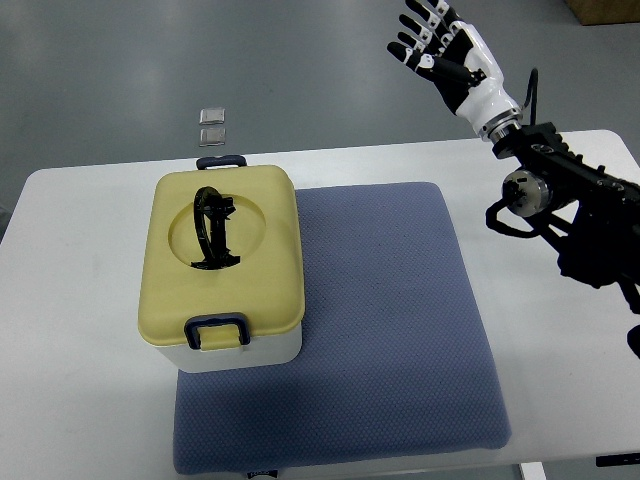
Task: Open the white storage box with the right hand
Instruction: 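Swing the right hand up and over toward the lid's black handle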
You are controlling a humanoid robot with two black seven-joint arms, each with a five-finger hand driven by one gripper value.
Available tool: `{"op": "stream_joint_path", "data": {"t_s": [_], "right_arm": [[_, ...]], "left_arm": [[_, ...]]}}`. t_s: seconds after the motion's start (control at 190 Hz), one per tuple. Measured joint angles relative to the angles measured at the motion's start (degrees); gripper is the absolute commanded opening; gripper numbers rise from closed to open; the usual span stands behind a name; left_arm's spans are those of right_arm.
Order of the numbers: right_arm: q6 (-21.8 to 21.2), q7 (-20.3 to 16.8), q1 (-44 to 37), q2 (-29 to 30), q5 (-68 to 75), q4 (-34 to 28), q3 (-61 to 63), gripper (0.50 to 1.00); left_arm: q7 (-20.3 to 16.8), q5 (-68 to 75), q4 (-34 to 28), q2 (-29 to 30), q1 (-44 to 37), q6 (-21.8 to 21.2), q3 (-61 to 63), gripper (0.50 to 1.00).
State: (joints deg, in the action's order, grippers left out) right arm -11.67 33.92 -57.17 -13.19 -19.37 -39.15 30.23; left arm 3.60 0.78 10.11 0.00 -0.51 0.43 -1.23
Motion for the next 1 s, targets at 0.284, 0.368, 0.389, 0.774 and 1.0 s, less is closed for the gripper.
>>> {"op": "stream_joint_path", "data": {"t_s": [0.284,0.368,0.389,0.774,1.0], "right_arm": [[-7.4,-0.2,-15.5,-3.7,-18.0,-6.8,-9.8,0.928],[-9.9,-0.1,-19.6,-3.4,-20.3,-8.0,-14.4,0.928],[-10.7,0.1,-20.7,-3.3,-21.0,-8.2,-15.6,0.928],[-14.8,1.1,-28.5,4.9,-45.8,-8.0,-20.6,0.911],[-12.7,1.1,-30.6,8.8,-58.2,-9.6,-20.7,0.909]], "left_arm": [[0.0,0.0,0.0,0.0,0.0,0.0,0.0,1.0],[0.0,0.0,0.0,0.0,0.0,0.0,0.0,1.0],[0.0,0.0,0.0,0.0,0.0,0.0,0.0,1.0],[0.0,0.0,0.0,0.0,0.0,0.0,0.0,1.0],[0.0,0.0,0.0,0.0,0.0,0.0,0.0,1.0]]}}
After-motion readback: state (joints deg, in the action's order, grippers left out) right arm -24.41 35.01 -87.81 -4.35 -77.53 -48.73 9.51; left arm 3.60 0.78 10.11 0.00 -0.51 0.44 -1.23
